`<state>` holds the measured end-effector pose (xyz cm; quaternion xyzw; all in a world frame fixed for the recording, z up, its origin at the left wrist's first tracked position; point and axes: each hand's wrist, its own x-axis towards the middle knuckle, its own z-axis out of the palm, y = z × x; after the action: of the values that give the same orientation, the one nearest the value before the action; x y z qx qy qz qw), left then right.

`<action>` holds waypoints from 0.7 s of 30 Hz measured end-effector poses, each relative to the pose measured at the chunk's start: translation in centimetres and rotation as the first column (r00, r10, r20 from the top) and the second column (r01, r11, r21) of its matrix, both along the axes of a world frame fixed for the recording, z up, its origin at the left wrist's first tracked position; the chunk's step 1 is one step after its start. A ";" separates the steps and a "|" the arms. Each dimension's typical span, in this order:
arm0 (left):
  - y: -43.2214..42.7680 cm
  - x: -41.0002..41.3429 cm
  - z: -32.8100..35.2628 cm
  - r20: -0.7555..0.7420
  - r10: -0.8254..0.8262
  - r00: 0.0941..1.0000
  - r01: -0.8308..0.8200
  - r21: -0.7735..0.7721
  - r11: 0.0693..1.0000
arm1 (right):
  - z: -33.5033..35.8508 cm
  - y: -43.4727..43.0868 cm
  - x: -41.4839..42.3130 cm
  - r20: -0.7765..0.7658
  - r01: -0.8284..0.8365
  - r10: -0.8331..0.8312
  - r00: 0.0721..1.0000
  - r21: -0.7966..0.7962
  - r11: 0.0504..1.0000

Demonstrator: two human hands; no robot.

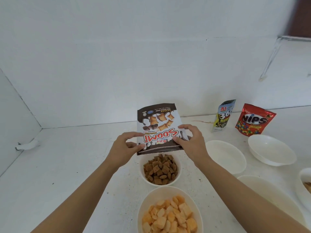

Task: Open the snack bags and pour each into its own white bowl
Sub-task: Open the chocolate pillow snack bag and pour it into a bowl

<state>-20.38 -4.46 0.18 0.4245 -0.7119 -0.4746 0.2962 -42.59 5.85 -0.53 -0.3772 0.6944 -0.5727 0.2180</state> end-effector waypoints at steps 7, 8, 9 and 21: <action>1.1 0.4 5.9 -0.255 -0.052 0.966 0.037 -0.063 0.997 | 4.8 -0.1 0.3 0.035 0.014 -0.007 0.999 -0.208 0.978; 1.2 0.4 6.7 -0.284 -0.079 0.956 0.058 -0.081 0.995 | 5.7 0.1 0.5 0.074 0.003 0.016 0.997 -0.248 0.969; 1.3 0.3 7.4 -0.318 -0.111 0.942 0.084 -0.098 0.992 | 6.6 0.5 0.7 0.098 -0.012 0.041 0.994 -0.289 0.957; 3.2 -5.7 13.8 -0.343 -0.192 0.919 0.038 -0.409 0.912 | 13.8 6.3 -2.1 -0.229 0.021 -0.103 0.968 -0.335 0.942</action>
<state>-26.09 -1.31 14.03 0.2136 -0.7468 -0.4107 0.4774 -44.73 12.17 13.27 -0.4536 0.6215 -0.6370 0.0468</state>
